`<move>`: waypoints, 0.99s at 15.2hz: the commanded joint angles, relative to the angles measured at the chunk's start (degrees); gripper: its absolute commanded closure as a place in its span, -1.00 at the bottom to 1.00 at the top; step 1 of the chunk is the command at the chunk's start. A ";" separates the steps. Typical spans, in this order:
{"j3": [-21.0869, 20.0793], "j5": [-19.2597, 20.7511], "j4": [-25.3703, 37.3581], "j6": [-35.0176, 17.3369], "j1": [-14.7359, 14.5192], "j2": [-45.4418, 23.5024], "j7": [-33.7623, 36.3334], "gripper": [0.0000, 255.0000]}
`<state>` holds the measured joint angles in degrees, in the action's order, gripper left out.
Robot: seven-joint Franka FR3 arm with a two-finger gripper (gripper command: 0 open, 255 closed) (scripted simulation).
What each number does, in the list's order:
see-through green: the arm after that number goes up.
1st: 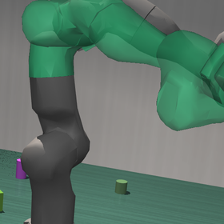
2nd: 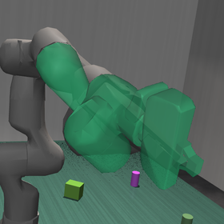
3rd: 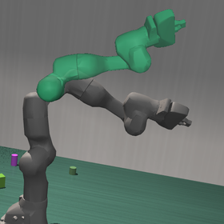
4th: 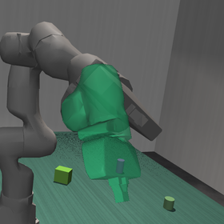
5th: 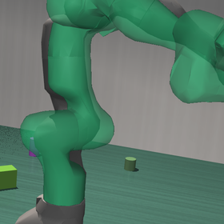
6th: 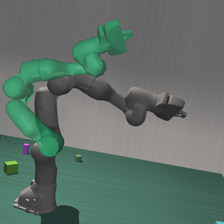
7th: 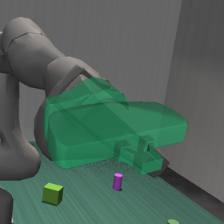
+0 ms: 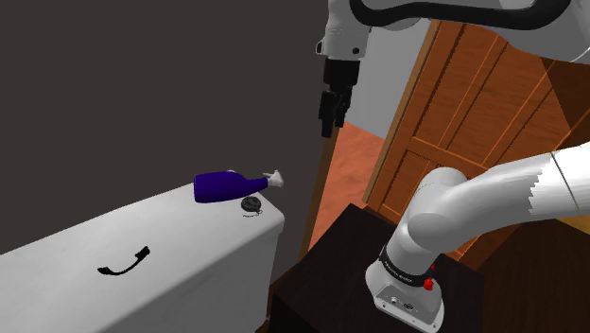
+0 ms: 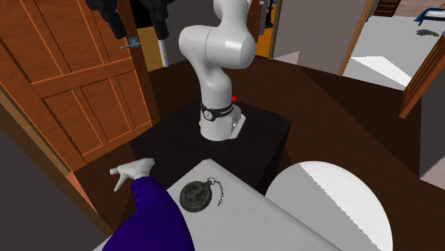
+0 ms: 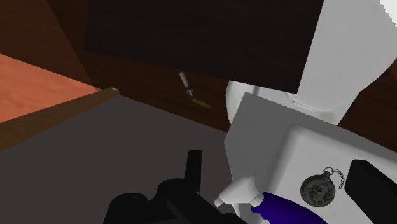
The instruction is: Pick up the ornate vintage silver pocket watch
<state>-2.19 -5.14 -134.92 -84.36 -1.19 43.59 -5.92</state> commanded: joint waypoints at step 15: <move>-13.97 -9.96 -3.17 -20.99 -2.54 -17.13 18.08 -1.00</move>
<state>-15.12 -14.47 -137.72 -103.47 -3.50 27.81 10.80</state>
